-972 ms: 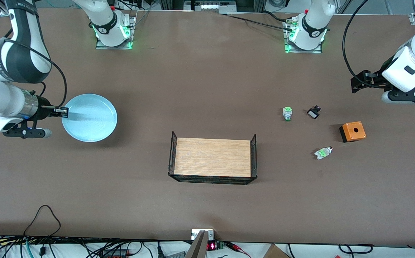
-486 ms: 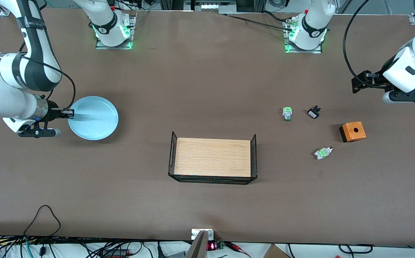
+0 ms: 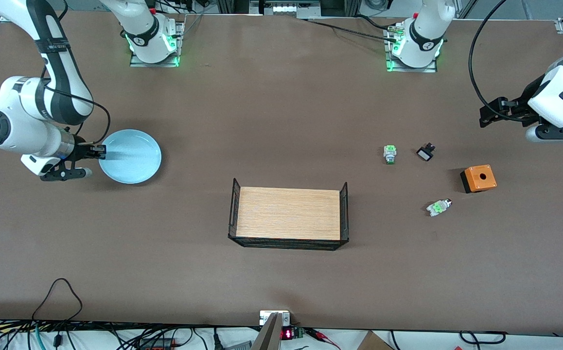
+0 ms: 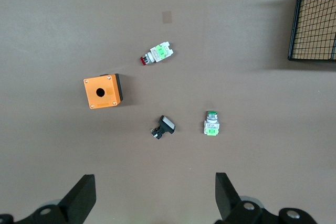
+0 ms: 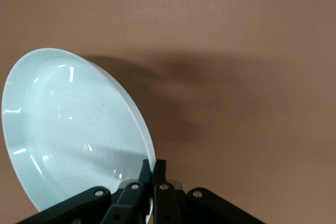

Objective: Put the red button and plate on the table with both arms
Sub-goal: 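Lower the plate onto the table and open the right gripper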

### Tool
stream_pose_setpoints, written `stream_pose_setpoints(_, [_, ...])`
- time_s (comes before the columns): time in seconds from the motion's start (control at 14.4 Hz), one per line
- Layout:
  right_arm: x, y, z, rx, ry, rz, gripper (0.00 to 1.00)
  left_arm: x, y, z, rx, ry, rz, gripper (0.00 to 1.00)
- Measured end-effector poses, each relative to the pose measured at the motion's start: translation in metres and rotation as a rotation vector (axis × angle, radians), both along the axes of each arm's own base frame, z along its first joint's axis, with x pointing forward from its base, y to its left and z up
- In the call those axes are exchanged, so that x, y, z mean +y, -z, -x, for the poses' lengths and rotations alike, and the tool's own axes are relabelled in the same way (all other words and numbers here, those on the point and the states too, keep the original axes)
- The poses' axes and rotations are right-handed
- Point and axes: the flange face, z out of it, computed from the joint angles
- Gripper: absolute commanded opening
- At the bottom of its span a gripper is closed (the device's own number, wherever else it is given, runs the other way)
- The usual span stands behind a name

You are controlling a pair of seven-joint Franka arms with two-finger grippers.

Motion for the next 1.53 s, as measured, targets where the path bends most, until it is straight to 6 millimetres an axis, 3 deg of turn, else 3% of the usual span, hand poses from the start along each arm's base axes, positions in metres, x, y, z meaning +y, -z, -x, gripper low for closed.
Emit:
stream_pose_setpoints(0.21, [-0.016,0.031,0.022,-0.005,-0.009,-0.032,0.00,0.002,0.000,0.000,0.000,-0.003,0.001,1.00])
stream_pose_setpoints(0.42, [-0.025,0.047,0.029,0.014,0.005,-0.071,0.00,-0.005,0.000,0.000,0.000,0.008,0.001,1.00])
stream_pose_setpoints(0.49, [-0.027,0.053,0.030,0.016,0.010,-0.083,0.06,-0.005,0.000,0.000,0.000,0.009,0.001,1.00])
stream_pose_setpoints(0.56, [-0.027,0.059,0.030,0.018,0.017,-0.097,0.40,-0.005,0.000,0.000,0.000,0.009,0.001,1.00])
stream_pose_setpoints(0.62, [-0.027,0.064,0.031,0.022,0.025,-0.107,0.99,-0.005,0.001,0.000,0.001,0.009,0.001,1.00])
stream_pose_setpoints(0.9, [-0.021,0.063,0.028,0.017,0.056,-0.111,1.00,-0.005,-0.001,-0.007,-0.008,0.009,0.003,1.00])
stream_pose_setpoints(1.11, [-0.020,0.043,0.020,0.008,0.058,-0.114,1.00,-0.002,0.001,-0.011,-0.004,0.003,0.003,1.00])
stream_pose_setpoints(1.32, [-0.020,-0.014,-0.005,0.029,0.045,-0.137,1.00,0.000,0.006,-0.011,0.025,0.001,0.002,1.00])
stream_pose_setpoints(1.53, [-0.021,-0.081,-0.033,0.017,0.025,-0.150,1.00,0.007,-0.004,-0.010,0.022,-0.012,0.002,1.00])
